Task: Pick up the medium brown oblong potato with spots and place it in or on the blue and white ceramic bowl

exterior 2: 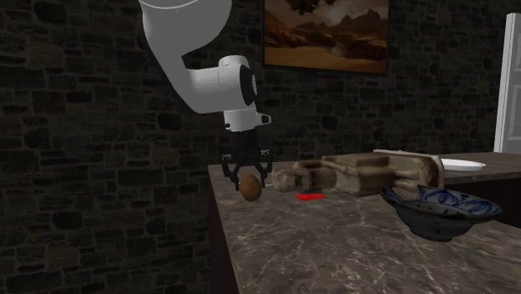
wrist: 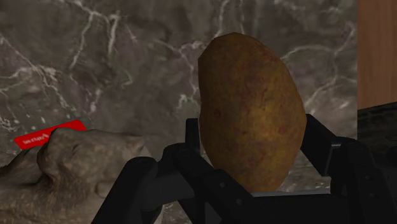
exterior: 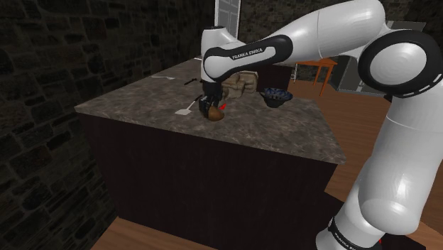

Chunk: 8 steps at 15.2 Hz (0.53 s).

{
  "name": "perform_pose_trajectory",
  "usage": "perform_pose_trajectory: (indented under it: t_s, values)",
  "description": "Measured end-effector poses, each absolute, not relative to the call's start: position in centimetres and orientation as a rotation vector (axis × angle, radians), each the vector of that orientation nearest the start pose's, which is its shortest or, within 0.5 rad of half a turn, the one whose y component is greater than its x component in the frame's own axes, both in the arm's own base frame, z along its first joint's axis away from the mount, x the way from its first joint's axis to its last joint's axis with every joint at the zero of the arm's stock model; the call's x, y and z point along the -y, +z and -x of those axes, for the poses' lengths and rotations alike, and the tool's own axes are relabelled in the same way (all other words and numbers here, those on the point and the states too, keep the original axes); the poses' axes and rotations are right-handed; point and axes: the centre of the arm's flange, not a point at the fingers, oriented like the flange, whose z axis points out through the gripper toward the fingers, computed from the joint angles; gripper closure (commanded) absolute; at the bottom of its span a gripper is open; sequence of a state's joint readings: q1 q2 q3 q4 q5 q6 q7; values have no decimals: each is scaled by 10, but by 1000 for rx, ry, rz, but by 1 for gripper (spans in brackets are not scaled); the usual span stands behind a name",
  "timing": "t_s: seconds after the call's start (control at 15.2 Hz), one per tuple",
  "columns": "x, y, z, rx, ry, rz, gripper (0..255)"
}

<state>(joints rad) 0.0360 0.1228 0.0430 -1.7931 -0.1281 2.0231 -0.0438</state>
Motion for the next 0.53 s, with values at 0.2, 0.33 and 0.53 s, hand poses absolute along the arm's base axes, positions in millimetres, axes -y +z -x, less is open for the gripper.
perform_pose_trajectory:
  t_s: [0.2,0.33,0.53]
  values:
    - [-39,503,-608,279,-178,3236,255]
    - [-40,513,-608,279,-178,3236,255]
    - [-40,529,-609,279,-178,3236,255]
